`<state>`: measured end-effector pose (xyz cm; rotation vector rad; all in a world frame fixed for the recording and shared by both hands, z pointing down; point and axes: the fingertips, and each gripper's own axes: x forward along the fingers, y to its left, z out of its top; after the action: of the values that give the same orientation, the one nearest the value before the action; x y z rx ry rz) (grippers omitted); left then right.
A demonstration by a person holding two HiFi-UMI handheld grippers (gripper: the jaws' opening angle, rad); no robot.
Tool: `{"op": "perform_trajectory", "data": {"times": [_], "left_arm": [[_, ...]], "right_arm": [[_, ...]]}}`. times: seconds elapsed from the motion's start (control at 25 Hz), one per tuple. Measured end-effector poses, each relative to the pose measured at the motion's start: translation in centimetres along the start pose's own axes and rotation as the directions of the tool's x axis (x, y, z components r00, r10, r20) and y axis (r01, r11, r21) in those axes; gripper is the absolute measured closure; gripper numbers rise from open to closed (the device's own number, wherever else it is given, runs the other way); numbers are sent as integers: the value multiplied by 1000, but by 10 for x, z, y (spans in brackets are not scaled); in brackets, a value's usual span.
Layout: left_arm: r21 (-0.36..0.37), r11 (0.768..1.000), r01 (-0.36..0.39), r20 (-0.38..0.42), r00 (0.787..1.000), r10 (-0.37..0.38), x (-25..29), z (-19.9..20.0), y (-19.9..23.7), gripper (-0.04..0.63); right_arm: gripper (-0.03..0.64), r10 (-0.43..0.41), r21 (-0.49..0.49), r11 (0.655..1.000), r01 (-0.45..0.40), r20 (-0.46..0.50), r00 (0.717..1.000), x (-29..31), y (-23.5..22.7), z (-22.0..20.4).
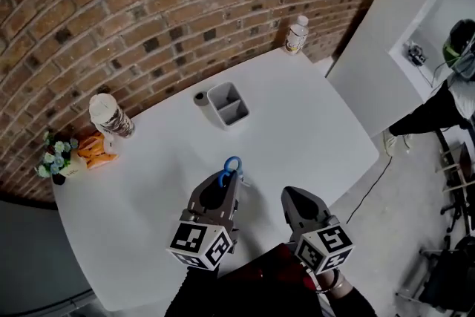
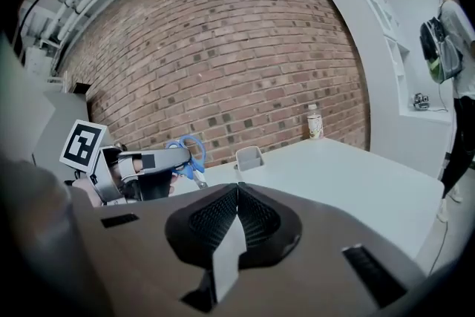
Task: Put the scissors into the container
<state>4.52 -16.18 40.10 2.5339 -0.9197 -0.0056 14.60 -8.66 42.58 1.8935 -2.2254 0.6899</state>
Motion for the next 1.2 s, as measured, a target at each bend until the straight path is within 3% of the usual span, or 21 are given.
{"op": "perform_trajectory", "data": {"times": [0.48,0.96,1.2], "left_arm": [[-52,985,-167,48,984,169,20,20,41,548],[-61,940,-335,100,935,340,75,41,60,548],[-50,918,-394,103,912,397,104,47,64,548]], "right_arm": [[607,144,-42,989,-145,-29,989,60,-8,25],[607,286,-65,953,-294,-115,951,119,-53,41],[609,348,-55,930,-363,-185,919,139,-68,41]]}}
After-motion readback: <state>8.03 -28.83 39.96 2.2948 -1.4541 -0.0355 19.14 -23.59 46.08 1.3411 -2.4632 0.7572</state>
